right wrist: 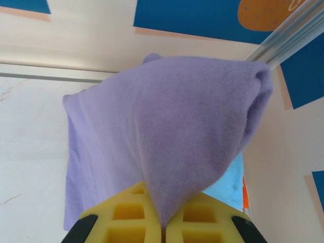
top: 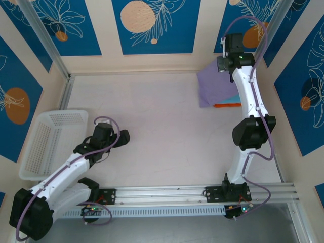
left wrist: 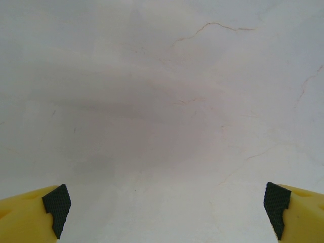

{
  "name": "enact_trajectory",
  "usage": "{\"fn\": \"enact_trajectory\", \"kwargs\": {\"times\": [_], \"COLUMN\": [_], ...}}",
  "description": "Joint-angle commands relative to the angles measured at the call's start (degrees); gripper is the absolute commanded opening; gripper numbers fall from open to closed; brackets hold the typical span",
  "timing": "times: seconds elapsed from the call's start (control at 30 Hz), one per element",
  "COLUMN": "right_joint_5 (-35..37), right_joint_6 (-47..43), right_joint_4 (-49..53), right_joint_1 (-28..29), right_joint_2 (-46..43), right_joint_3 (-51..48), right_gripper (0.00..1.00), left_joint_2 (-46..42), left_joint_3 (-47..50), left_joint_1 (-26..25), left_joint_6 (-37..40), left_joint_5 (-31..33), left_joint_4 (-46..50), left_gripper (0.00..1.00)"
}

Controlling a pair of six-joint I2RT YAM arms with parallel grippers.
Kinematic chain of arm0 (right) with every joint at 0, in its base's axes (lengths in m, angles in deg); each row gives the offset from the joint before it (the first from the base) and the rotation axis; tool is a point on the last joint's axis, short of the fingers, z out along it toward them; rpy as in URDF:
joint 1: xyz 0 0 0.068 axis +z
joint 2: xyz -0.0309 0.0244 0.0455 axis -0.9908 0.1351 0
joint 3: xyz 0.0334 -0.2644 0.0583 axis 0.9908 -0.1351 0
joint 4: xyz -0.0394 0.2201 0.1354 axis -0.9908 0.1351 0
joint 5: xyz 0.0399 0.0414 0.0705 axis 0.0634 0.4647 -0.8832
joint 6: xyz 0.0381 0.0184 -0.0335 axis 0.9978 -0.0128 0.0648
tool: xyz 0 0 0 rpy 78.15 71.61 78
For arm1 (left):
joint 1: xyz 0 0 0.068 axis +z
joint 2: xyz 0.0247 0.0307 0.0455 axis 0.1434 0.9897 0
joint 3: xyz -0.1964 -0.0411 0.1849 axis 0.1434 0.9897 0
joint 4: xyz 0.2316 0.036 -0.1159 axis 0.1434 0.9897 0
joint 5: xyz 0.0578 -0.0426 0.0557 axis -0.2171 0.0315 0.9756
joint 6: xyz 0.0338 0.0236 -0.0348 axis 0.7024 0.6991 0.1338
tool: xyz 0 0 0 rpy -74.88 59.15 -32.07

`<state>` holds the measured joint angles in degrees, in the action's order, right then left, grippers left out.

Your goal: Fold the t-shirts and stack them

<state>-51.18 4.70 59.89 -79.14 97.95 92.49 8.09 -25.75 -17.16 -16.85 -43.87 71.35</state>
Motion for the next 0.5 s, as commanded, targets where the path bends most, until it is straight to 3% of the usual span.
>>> {"fn": "enact_trajectory", "kwargs": {"times": [0.0,0.47], "right_joint_5": [-0.87,-2.77], "right_joint_6": [0.66,2.70], "right_joint_4": [-2.74,-0.14], "right_joint_1": [-1.88,-8.98], "right_joint_2": [0.04,15.30], "right_joint_3": [4.16,14.03], "right_gripper": [0.00,0.00], "left_joint_2": [0.63,4.98], "left_joint_3": [0.78,0.49], "left_joint_1": [-0.52,-0.47], "left_joint_6": [-0.59,-0.58], "left_joint_5": [-1.17,-1.57], "left_joint_4": [-1.42,-2.68], "left_gripper": [1.00,1.00]}}
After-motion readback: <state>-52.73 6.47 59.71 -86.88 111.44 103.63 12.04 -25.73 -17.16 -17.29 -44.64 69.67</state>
